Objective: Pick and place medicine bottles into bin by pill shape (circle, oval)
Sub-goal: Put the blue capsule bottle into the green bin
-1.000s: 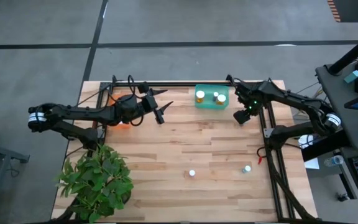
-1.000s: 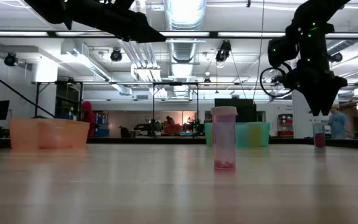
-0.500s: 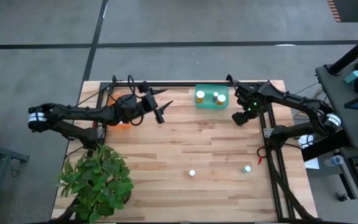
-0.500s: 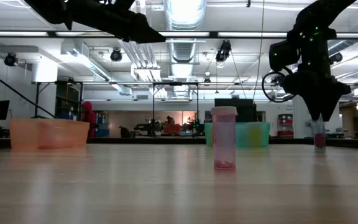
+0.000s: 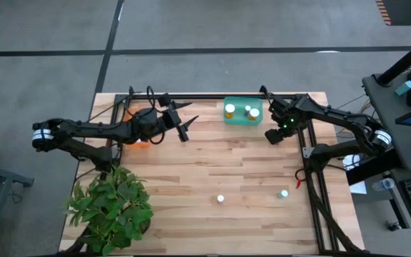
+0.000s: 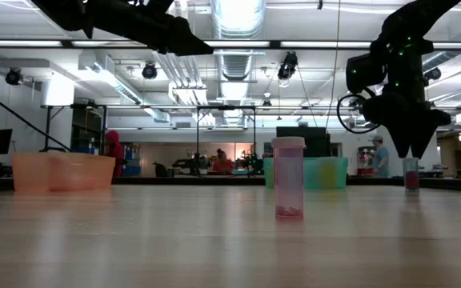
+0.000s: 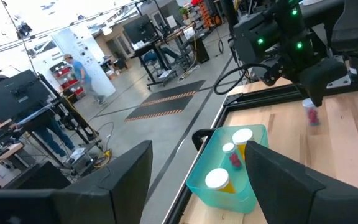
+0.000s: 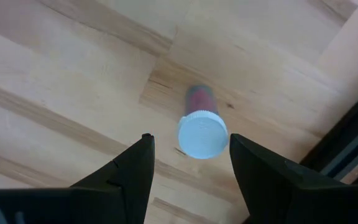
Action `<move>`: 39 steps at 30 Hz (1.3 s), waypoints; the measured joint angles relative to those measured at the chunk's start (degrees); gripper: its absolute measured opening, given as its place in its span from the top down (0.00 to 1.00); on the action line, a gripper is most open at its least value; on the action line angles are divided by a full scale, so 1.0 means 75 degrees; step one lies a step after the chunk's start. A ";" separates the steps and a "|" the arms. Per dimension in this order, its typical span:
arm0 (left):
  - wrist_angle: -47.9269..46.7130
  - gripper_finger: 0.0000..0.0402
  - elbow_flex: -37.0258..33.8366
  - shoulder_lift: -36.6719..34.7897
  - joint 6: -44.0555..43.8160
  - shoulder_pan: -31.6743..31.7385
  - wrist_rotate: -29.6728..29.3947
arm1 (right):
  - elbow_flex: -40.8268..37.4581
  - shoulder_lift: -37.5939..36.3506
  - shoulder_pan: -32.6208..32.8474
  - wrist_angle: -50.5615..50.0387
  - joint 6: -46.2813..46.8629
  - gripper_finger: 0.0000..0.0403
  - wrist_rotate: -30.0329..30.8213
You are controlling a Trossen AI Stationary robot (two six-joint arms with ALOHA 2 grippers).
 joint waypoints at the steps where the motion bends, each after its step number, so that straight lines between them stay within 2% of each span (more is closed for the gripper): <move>1: -0.0002 0.41 0.0000 0.0000 0.0000 0.0000 0.0000 | -0.0005 0.0000 0.0000 0.0003 0.0001 0.51 0.0000; 15: -0.0003 0.41 0.0000 0.0000 -0.0002 0.0003 0.0000 | -0.0657 0.0005 0.0021 0.1055 0.0199 0.52 0.0221; 27: -0.0003 0.41 -0.0003 0.0000 0.0000 0.0027 0.0000 | -0.0733 0.0006 0.0067 0.1205 0.0192 0.77 0.0219; 34: -0.0003 0.41 -0.0002 0.0003 0.0000 0.0055 0.0000 | -0.0701 -0.0006 0.0066 0.1164 0.0189 0.72 0.0216; 39: -0.0003 0.41 -0.0003 0.0003 0.0000 0.0055 0.0000 | -0.0275 -0.0006 0.0084 0.0913 0.0050 0.75 0.0204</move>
